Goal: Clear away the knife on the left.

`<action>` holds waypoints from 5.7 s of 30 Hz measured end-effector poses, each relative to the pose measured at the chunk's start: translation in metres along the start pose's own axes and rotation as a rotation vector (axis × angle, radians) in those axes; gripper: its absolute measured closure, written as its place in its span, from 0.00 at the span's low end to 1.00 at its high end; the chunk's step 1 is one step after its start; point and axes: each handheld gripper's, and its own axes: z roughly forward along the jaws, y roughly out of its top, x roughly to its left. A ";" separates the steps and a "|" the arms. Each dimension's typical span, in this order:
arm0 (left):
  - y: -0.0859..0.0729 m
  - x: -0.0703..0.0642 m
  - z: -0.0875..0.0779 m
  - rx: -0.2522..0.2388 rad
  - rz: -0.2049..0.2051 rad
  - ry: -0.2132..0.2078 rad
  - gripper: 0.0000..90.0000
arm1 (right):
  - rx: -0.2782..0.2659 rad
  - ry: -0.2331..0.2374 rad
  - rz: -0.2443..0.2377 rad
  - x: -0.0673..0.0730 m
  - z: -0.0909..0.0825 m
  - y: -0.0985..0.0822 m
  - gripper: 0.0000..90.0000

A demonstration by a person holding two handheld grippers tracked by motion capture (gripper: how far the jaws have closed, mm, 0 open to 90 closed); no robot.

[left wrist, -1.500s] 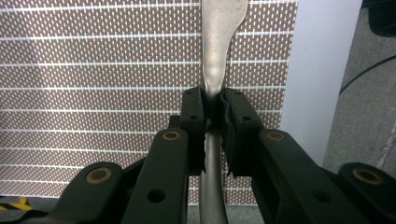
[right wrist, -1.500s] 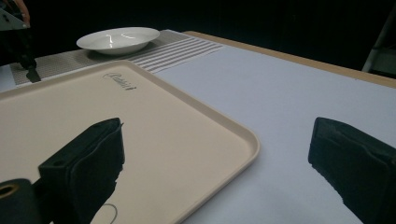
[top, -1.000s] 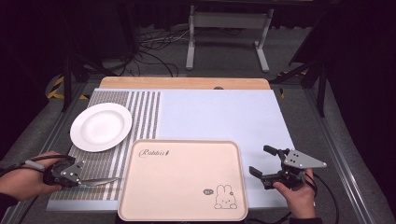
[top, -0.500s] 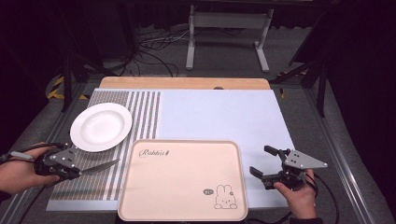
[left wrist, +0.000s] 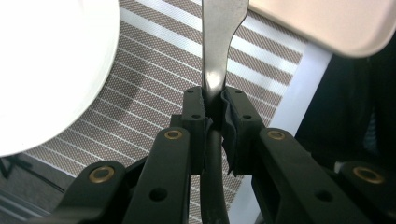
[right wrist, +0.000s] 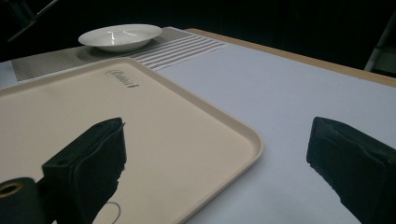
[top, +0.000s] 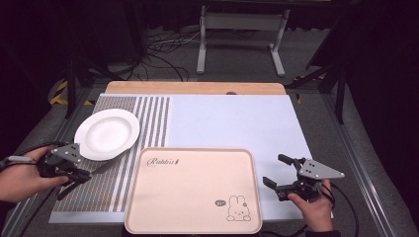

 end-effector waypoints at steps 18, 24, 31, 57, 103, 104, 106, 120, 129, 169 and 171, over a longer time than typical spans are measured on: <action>0.035 -0.019 -0.004 -0.106 -0.178 -0.015 0.89 | 0.003 0.001 0.006 -0.001 0.000 -0.001 0.05; 0.041 -0.022 -0.002 -0.117 -0.210 -0.031 0.89 | 0.007 0.000 0.009 -0.002 0.001 -0.002 0.05; 0.052 -0.031 0.002 -0.142 -0.212 -0.050 0.89 | 0.000 0.005 0.021 -0.003 0.000 -0.002 0.05; 0.092 -0.054 0.044 -0.162 -0.141 -0.159 0.89 | -0.003 0.007 0.030 -0.005 -0.003 -0.004 0.05; 0.095 -0.067 0.108 -0.092 -0.210 -0.262 0.89 | -0.012 0.000 0.040 -0.004 -0.004 -0.003 0.04; 0.095 -0.067 0.109 -0.089 -0.212 -0.261 0.89 | -0.013 0.000 0.040 -0.004 -0.004 -0.003 0.04; 0.096 -0.066 0.110 -0.087 -0.211 -0.262 0.89 | -0.015 0.000 0.041 -0.005 -0.005 -0.004 0.04; 0.094 -0.064 0.122 -0.069 -0.235 -0.272 0.89 | -0.014 0.002 0.043 -0.004 -0.004 -0.003 0.04; 0.093 -0.063 0.127 -0.060 -0.246 -0.273 0.89 | -0.012 0.008 0.043 -0.004 -0.004 -0.004 0.04; 0.118 -0.079 0.119 -0.261 -0.053 -0.203 0.26 | -0.011 0.015 0.043 -0.004 -0.004 -0.005 0.03; 0.119 -0.080 0.121 -0.272 -0.043 -0.220 0.30 | -0.012 0.016 0.043 -0.004 -0.004 -0.005 0.03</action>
